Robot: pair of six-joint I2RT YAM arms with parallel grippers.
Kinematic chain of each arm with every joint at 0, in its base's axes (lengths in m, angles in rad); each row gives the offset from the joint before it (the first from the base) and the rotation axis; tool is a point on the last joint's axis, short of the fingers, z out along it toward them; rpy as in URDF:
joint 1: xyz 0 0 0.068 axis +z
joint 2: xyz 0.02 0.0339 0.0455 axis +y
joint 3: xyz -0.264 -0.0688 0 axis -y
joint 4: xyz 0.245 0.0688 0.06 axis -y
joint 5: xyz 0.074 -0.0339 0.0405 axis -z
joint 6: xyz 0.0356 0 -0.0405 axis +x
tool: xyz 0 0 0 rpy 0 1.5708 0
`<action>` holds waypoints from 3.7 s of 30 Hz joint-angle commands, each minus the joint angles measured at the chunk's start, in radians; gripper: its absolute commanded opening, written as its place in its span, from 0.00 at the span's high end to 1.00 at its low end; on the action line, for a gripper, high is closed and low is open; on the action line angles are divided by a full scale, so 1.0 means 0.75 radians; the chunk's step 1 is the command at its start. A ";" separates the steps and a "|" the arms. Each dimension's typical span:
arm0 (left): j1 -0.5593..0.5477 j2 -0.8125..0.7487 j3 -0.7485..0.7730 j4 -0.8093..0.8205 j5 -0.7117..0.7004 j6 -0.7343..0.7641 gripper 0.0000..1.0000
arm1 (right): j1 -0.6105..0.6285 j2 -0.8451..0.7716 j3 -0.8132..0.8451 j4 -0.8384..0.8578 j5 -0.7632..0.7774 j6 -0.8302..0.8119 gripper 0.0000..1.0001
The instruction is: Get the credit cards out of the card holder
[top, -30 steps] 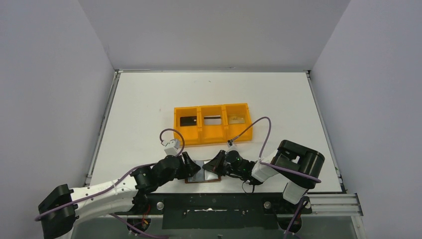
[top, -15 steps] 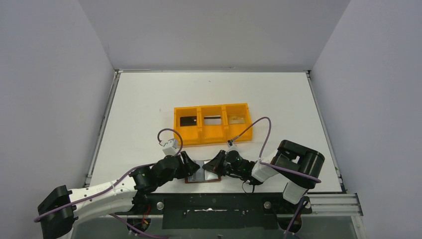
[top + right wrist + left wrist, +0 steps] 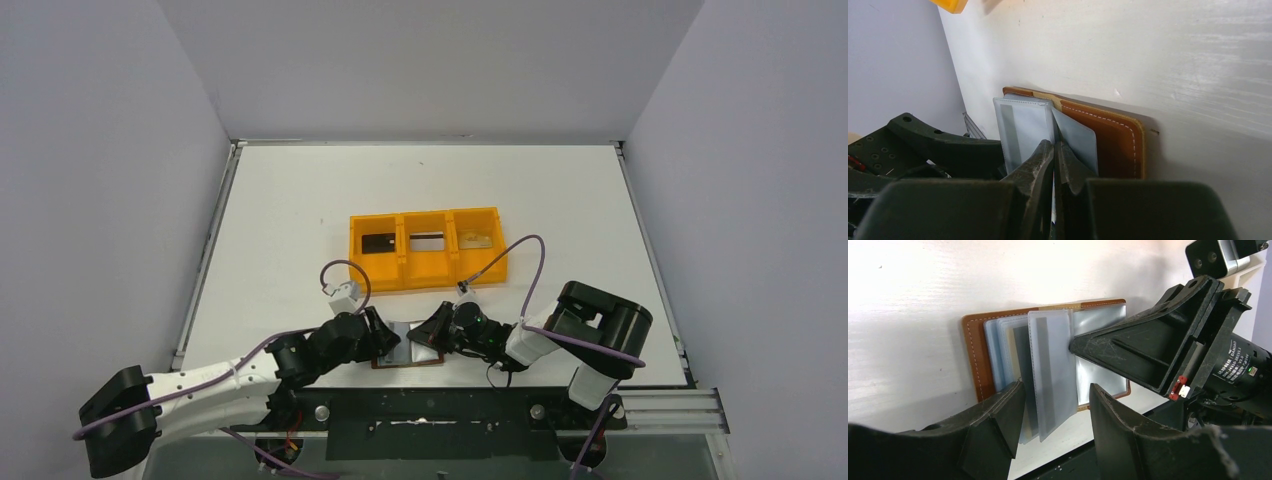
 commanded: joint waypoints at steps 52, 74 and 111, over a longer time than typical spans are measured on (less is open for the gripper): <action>-0.011 0.370 0.224 0.425 0.187 0.163 0.52 | -0.007 -1.286 -0.045 -1.084 0.467 -0.381 0.69; 0.005 0.127 0.130 0.138 0.027 0.042 0.53 | 0.150 -0.633 0.283 -1.024 0.317 -0.558 0.84; 0.005 0.531 0.281 0.305 0.209 0.121 0.55 | 0.040 -0.464 -0.056 -0.863 0.303 -0.259 0.90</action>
